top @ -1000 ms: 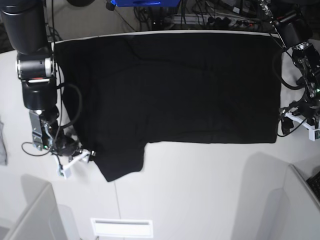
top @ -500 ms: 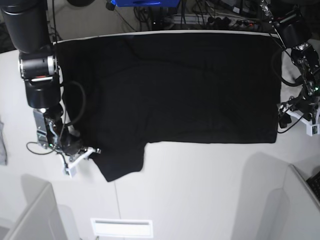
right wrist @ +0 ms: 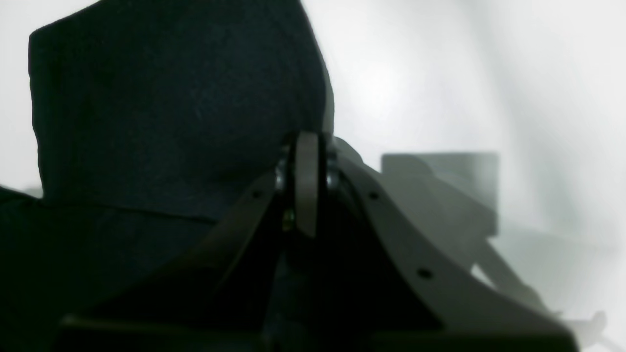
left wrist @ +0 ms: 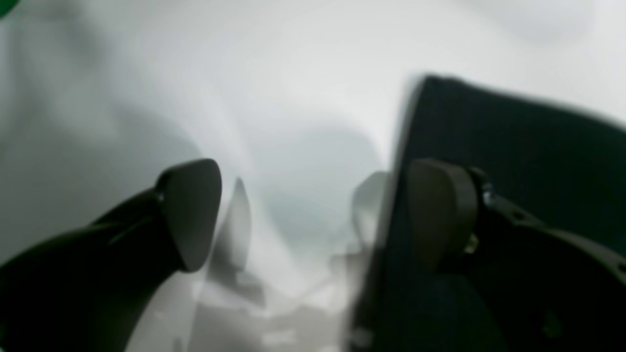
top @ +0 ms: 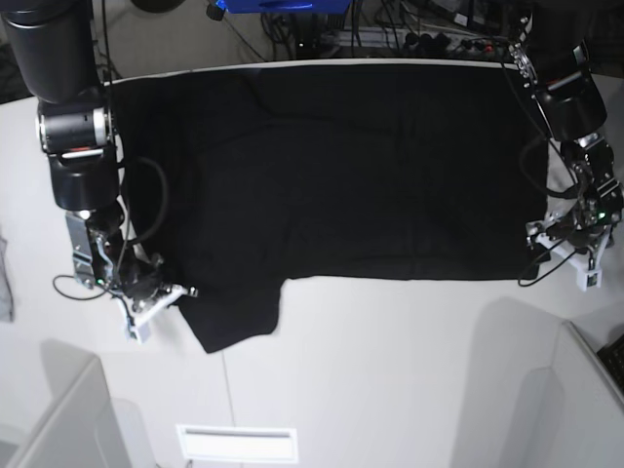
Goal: Fold the T-shirt properly
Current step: 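Release and move both grippers down to the shirt's hem corners, then close both grippers on the hem corners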
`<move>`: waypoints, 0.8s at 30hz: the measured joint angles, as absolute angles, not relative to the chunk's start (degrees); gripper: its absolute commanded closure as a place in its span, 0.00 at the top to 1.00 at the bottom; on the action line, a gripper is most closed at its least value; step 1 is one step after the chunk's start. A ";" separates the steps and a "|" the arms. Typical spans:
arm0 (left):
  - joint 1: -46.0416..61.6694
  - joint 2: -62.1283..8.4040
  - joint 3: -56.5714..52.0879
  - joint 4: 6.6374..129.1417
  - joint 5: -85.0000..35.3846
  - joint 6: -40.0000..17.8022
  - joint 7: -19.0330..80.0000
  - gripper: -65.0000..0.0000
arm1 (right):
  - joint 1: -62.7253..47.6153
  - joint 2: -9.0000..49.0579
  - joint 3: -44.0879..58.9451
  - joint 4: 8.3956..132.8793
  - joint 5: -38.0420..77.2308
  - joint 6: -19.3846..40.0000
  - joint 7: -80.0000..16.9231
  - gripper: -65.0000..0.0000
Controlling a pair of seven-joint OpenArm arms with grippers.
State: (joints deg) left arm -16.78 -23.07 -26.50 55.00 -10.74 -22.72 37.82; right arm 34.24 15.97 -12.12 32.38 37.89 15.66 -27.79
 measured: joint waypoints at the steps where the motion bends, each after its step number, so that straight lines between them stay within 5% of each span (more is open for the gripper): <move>1: -17.54 -22.70 -25.32 53.98 -10.85 -22.74 36.14 0.88 | 34.24 15.92 -12.12 32.38 37.93 15.66 -27.77 0.00; 24: -23.94 -20.49 -21.23 41.25 -11.05 -22.35 24.99 0.87 | 33.30 15.99 -11.84 32.51 38.54 15.75 -26.74 0.00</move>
